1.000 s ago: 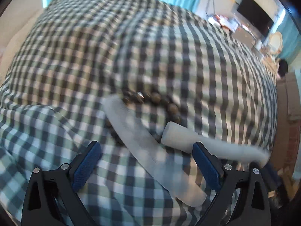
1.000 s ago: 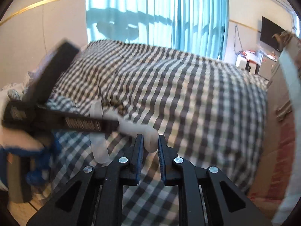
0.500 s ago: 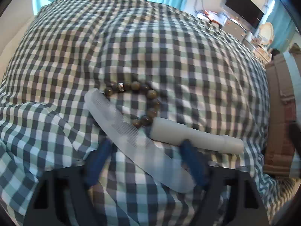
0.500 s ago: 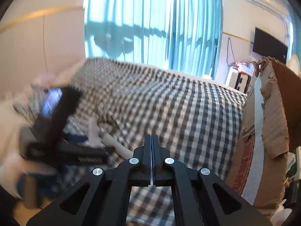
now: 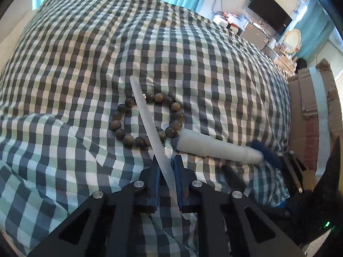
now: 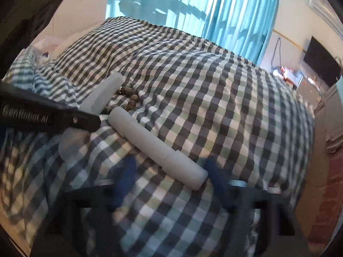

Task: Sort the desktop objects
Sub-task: 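Lift the comb and white cylinder and carry them over the cardboard box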

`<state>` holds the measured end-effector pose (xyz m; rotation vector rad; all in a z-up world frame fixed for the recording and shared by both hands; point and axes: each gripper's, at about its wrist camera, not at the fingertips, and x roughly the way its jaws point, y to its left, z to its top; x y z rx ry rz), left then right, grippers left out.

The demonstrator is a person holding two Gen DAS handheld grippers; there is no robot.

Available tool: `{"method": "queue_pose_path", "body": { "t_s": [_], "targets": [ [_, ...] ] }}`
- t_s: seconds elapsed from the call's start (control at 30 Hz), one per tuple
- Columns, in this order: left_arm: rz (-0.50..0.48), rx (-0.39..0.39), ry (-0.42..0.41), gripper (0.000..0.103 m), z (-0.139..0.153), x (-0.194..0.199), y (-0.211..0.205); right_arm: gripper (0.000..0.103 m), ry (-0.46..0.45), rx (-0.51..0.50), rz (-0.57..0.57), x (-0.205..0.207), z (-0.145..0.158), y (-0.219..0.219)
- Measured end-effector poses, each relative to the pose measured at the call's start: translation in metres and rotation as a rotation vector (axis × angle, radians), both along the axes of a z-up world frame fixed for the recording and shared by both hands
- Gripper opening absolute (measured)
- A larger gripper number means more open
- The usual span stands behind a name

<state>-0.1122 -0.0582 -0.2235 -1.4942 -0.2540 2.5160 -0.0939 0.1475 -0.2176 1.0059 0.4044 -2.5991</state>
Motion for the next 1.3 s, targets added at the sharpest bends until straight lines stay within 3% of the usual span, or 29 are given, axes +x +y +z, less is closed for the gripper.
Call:
{"method": "queue_pose_path", "body": {
  "t_s": [0.1,0.13,0.17,0.23,0.47,0.63,0.7,0.77,0.83,0.9,0.97,1.03,1.13,1.2,1.3],
  "targets": [
    [-0.020,0.004,0.024,0.009,0.007,-0.015,0.016,0.017,-0.004,-0.116,-0.044,-0.005,0.010,0.018],
    [-0.032,0.027,0.031,0.008,0.010,-0.014,0.016,0.015,0.016,-0.166,-0.069,-0.002,0.015,0.026],
    [-0.039,0.038,0.043,0.008,0.013,-0.019,0.020,0.014,0.065,-0.241,-0.091,0.004,0.025,0.037],
    [-0.055,0.030,0.081,0.008,0.023,-0.017,0.022,0.014,0.056,-0.300,-0.087,0.003,0.034,0.044],
    [-0.078,0.020,0.244,0.007,0.072,-0.007,0.036,0.014,0.128,-0.350,-0.106,0.024,0.067,0.065],
    [-0.093,0.008,0.283,0.007,0.093,0.000,0.045,0.014,0.222,-0.372,-0.101,0.052,0.108,0.072],
    [-0.077,-0.024,0.268,0.009,0.087,-0.001,0.049,0.014,0.270,-0.378,-0.104,0.064,0.127,0.075],
    [-0.040,-0.045,0.204,0.016,0.065,-0.016,0.058,0.014,0.318,-0.391,-0.102,0.079,0.147,0.080],
    [-0.023,-0.040,0.115,0.035,0.036,-0.026,0.063,0.014,0.357,-0.400,-0.100,0.091,0.165,0.083],
    [-0.035,-0.025,0.046,0.045,0.003,-0.034,0.069,0.014,0.398,-0.407,-0.095,0.104,0.182,0.087],
    [-0.051,-0.069,0.051,0.045,-0.015,-0.039,0.079,0.014,0.439,-0.414,-0.094,0.116,0.198,0.090],
    [-0.067,-0.111,0.060,0.027,-0.012,-0.039,0.084,0.014,0.471,-0.423,-0.092,0.123,0.209,0.092],
    [-0.090,-0.050,0.080,0.020,0.006,-0.036,0.078,0.014,0.506,-0.438,-0.085,0.133,0.223,0.092],
    [-0.087,-0.050,0.108,0.004,0.017,-0.033,0.075,0.014,0.521,-0.448,-0.085,0.140,0.229,0.095],
    [-0.088,-0.047,0.155,0.003,0.037,-0.031,0.074,0.015,0.531,-0.457,-0.090,0.142,0.234,0.098]
  ]
}}
